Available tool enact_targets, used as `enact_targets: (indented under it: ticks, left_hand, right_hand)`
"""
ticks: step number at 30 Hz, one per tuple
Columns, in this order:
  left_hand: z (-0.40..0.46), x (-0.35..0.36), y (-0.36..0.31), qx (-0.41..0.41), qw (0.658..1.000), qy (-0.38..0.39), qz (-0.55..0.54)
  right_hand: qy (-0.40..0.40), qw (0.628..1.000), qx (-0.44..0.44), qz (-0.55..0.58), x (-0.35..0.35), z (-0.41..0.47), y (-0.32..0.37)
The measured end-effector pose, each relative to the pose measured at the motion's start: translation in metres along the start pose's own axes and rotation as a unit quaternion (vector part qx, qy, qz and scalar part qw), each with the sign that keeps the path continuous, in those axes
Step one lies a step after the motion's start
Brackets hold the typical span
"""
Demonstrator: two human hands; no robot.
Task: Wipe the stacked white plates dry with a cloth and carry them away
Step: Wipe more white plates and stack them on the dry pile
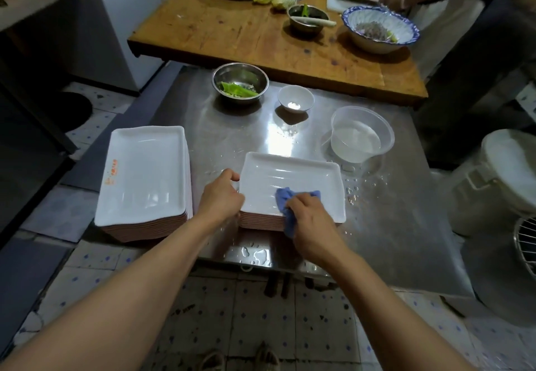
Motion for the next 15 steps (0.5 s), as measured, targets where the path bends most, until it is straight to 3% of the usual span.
enact_targets:
  ticks: [8, 15]
  left_hand:
    - [0.003, 0.005, 0.011, -0.019, 0.997, 0.034, -0.073]
    - [-0.004, 0.01, 0.011, -0.032, 0.997, 0.021, -0.063]
  right_hand:
    - [-0.011, 0.996, -0.069, 0.057, 0.014, 0.021, 0.057]
    - [-0.027, 0.994, -0.071, -0.08, 0.007, 0.003, 0.023]
Point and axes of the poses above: each hand's wrist, its own z-axis towards the middle knuckle, its own x-axis out of the palm, y = z × x, the point moved 8 cm from there along z, towards the middle knuckle, and after that the axes turned 12 degrees about -z, right-handed, at the moved point
